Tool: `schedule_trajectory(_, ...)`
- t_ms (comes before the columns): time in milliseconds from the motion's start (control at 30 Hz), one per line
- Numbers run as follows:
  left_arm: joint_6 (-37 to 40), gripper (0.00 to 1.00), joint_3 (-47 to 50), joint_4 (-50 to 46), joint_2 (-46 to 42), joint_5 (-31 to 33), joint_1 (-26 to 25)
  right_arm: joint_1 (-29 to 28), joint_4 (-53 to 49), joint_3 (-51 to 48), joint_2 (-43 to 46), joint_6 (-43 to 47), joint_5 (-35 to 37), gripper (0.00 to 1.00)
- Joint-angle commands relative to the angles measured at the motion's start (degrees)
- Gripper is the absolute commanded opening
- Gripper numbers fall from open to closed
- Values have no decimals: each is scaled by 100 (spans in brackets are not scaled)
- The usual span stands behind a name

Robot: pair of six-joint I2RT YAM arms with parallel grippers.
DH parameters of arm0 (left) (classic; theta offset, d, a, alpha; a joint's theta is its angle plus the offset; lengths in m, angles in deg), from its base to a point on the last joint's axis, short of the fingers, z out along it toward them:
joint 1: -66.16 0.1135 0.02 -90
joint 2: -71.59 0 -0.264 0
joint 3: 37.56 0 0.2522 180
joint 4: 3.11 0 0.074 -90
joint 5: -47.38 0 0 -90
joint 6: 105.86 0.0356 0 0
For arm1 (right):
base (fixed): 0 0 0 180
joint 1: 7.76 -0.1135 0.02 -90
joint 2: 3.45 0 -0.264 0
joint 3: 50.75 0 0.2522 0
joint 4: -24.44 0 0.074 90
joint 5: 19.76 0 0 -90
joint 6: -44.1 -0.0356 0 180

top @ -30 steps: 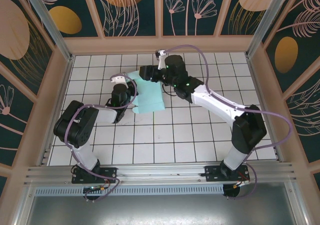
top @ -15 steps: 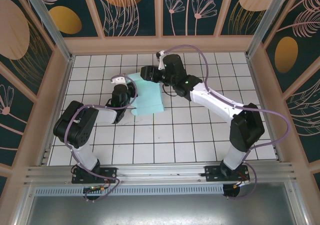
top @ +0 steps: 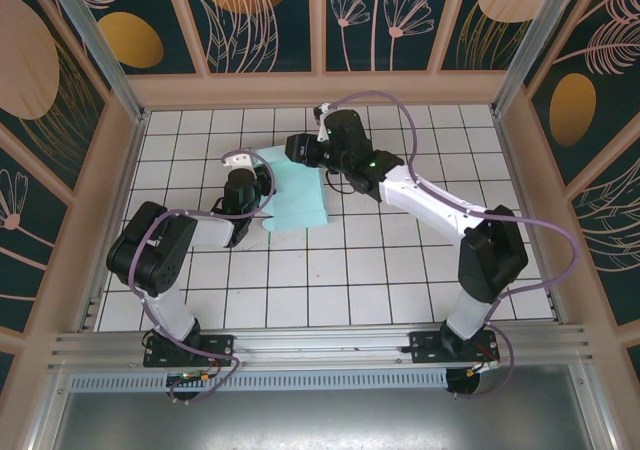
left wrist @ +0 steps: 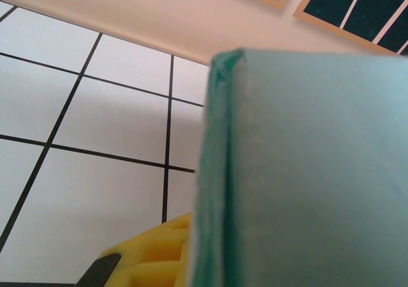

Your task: Fold the paper box

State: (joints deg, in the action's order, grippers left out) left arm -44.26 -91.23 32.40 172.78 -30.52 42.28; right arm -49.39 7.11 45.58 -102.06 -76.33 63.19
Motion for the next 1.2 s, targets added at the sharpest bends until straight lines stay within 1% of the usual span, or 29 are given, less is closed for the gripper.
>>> schedule_trajectory(0,-60,0,-1,346,-262,1,25,24,-422,311,-309,-143,-47,48)
schedule_trajectory(133,-58,0,9,345,-261,22,24,-50,-326,473,-426,-109,-271,43)
schedule_trajectory(233,-58,0,12,355,-265,32,24,-121,90,384,-240,66,-366,43)
schedule_trajectory(300,-58,0,17,343,-261,37,25,-131,502,127,27,147,-335,44)
schedule_trajectory(400,-68,0,17,337,-263,40,24,-77,1102,-334,485,310,-315,50)
schedule_trajectory(500,-84,0,18,328,-265,14,24,-2,1645,-913,1008,517,-143,57)
schedule_trajectory(567,-90,0,3,320,-265,-53,25,172,1930,-1345,1355,555,-71,61)
schedule_trajectory(600,-95,0,-7,319,-263,-104,24,286,1948,-1471,1468,561,-144,62)
schedule_trajectory(633,-89,0,-34,298,-264,-196,23,454,1927,-1594,1570,639,-363,63)
schedule_trajectory(700,-83,0,-75,259,-259,-403,24,808,1886,-1828,1734,1028,-933,64)
schedule_trajectory(767,-82,0,-112,234,-451,-626,24,998,1821,-2046,1876,1391,-1215,64)
schedule_trajectory(800,-86,0,-123,208,-472,-713,23,1217,1825,-2166,1957,1535,-1330,63)
schedule_trajectory(833,-80,0,-156,165,-494,-784,24,1378,1793,-2245,2007,1539,-1470,63)
schedule_trajectory(900,-77,0,-194,96,-537,-889,24,1740,1628,-2207,1966,1479,-2229,61)
schedule_trajectory(933,-86,0,-202,91,-562,-922,24,1837,1556,-2173,1920,1493,-2412,61)
schedule_trajectory(1000,-133,0,-249,34,-578,-957,26,1863,1417,-2156,1877,1722,-2508,61)
schedule_trajectory(1067,-165,0,-323,-58,-590,-1008,24,1848,1391,-2234,1875,2047,-2580,64)
schedule_trajectory(1167,-207,0,-392,-67,-557,-1175,23,1847,1400,-2341,1890,2193,-2366,63)
